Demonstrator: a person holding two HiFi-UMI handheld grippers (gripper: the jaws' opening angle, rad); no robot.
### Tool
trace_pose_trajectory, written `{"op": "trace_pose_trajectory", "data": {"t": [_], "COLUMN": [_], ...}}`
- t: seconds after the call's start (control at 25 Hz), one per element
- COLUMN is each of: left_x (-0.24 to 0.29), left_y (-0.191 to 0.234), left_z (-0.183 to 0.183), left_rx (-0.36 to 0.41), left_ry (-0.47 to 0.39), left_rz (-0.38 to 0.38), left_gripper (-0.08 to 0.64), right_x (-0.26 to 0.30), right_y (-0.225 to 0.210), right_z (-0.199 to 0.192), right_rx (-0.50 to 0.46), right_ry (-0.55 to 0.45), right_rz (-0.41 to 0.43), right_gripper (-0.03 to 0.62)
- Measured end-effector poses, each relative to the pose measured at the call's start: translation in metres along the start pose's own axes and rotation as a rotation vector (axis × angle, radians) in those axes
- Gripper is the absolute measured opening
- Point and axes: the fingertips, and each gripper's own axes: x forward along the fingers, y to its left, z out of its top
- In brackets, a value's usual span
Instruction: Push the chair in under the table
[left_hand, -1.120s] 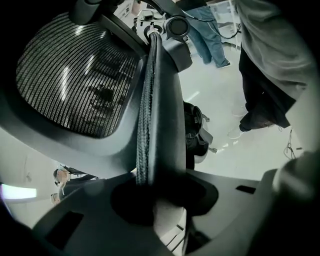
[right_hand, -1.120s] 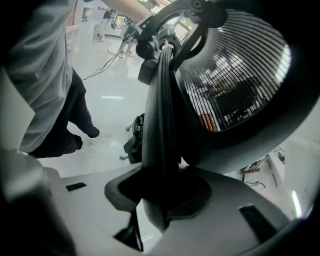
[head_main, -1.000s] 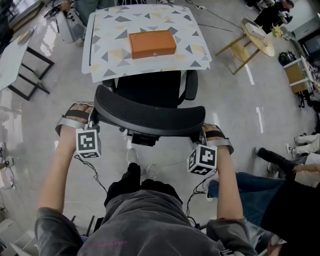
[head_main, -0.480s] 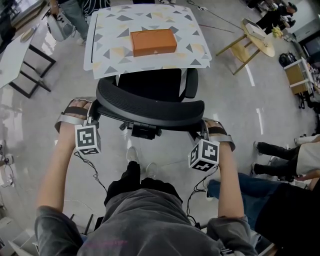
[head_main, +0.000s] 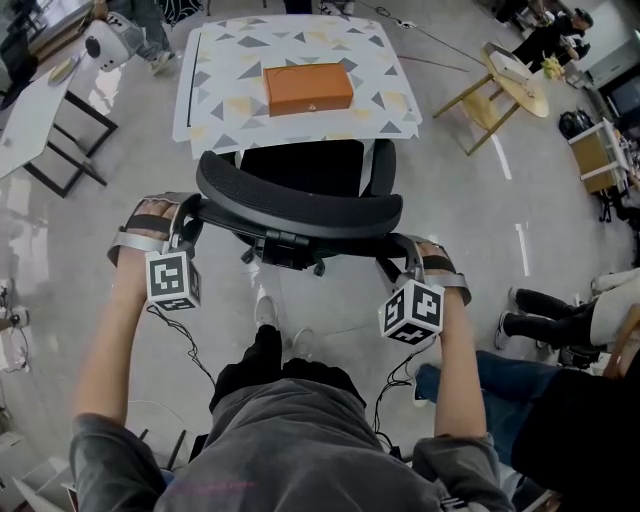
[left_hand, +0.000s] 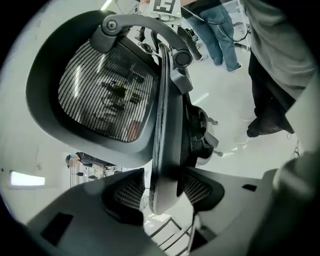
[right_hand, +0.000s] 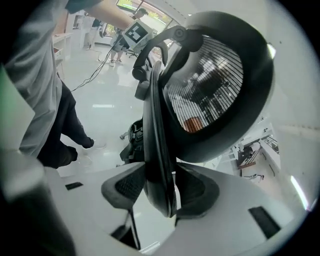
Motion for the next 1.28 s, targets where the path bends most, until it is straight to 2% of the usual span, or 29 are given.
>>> {"op": "trace_pose_trajectory", "data": {"t": [0.36,0.6,0.8,1.28], "left_x": [-0.033,-0.068,-0.090,-0.137], "left_y": [0.009,0.026,0.039,0.067], "left_z": [0.006,0.021,0.028,0.046], "left_rx": [-0.048,-0.209,-0.305,-0.529], "left_ry": [-0.008,-0.110,-0.163,-0.307], "left_rz": [0.076,0.152,0.211,0.377], "left_gripper": [0.222,0.209,0.199,0.156], "right_x": [-0.033,-0.066,-0.086,-0.128], "right_y": [-0.005,-0.023,-0.036,-0.057], "right_z": [0.000,0.009,0.018,0.046], "right_rx": [0.085,0.177,0.250,0.438], "right_ry": [-0.093,-0.201,-0.281,-0.494], "right_rz": [-0.092,-0.194,-0.253,-0.330], "right_gripper": [0.169,0.167,0.167,0.164]}}
